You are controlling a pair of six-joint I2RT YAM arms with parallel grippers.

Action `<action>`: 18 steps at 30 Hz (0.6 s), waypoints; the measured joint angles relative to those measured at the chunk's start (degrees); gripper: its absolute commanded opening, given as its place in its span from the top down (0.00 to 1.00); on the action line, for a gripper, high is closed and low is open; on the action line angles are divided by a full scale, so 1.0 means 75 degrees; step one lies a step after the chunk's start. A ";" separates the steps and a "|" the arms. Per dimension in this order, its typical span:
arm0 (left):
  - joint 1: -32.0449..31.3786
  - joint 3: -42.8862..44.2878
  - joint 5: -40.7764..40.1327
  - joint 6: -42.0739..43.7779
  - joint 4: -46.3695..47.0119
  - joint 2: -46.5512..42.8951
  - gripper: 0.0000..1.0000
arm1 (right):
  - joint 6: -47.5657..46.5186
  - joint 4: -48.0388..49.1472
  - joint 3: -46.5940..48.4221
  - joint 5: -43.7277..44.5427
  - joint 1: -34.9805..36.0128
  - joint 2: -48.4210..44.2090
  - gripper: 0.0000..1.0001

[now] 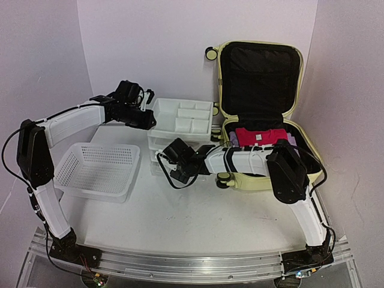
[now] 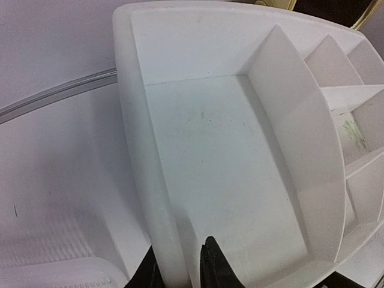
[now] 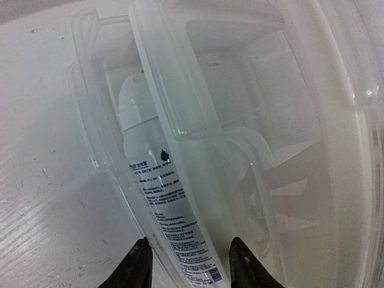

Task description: Open, take out, and arrange the luggage

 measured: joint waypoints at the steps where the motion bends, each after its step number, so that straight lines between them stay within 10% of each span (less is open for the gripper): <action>1: 0.0000 0.0029 -0.0006 -0.0009 -0.0067 0.0003 0.81 | 0.0017 0.0006 -0.0111 -0.0073 0.0015 -0.0082 0.55; 9: 0.0000 0.0265 -0.0012 -0.0009 -0.0291 0.0137 0.81 | 0.0647 -0.0729 -0.1256 -0.1428 0.0073 -0.1775 0.52; 18: 0.0000 0.0347 -0.0020 -0.0006 -0.0417 0.0169 0.81 | 0.1087 -0.0851 -0.1052 -0.2428 0.0108 -0.1288 0.79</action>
